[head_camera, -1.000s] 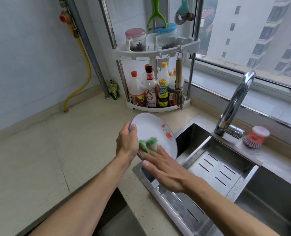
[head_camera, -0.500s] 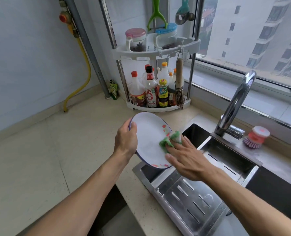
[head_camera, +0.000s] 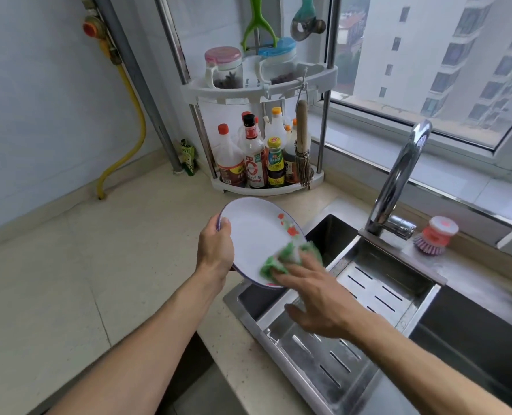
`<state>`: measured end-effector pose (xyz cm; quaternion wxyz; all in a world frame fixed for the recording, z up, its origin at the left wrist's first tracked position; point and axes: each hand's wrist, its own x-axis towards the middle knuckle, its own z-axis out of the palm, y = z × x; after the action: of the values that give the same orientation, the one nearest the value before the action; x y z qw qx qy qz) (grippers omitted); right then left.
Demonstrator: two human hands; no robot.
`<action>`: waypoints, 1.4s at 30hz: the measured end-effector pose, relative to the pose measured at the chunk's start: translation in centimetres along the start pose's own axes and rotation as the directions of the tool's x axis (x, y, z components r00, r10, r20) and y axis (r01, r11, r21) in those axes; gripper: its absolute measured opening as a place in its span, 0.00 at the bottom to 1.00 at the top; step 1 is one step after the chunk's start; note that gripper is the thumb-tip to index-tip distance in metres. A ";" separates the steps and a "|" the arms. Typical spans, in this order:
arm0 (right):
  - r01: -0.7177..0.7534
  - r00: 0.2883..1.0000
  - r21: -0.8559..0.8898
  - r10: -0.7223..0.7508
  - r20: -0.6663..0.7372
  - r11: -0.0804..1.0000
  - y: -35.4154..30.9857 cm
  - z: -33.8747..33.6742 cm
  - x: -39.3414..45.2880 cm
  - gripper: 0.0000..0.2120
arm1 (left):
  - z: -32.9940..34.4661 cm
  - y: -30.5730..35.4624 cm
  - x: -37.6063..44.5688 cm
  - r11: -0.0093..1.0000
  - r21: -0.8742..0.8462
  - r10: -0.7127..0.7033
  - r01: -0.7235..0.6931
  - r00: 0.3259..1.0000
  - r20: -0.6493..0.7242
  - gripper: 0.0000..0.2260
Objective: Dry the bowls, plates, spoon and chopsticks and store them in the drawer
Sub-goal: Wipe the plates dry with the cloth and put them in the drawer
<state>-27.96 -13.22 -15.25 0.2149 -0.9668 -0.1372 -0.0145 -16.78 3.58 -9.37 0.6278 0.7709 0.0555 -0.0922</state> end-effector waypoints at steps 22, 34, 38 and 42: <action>0.022 0.980 -0.077 -0.036 -0.195 0.997 2.3 -3.6 -0.2 0.10 | -0.8 -2.3 -0.9 0.151 0.568 0.261 -0.809 0.587 0.766 0.07; -0.028 0.706 0.934 0.668 -0.234 0.357 -3.7 -2.2 1.3 0.08 | 1.1 -3.2 -2.9 0.918 0.307 0.097 -0.251 0.893 0.440 0.16; -0.250 0.614 0.756 0.703 -0.359 0.605 -2.2 -1.5 2.5 0.34 | 1.3 -2.6 -3.3 0.960 0.216 0.078 -0.176 0.914 0.398 0.19; -0.042 0.679 0.648 0.497 -0.540 0.761 -2.6 -1.1 3.0 0.26 | 1.5 -2.2 -2.9 0.944 0.274 0.069 -0.184 0.921 0.383 0.19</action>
<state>-25.72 -10.65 -12.89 0.5366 -0.7840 0.1075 -0.2930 -20.15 2.69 -11.15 0.5053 0.8293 -0.1283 -0.2013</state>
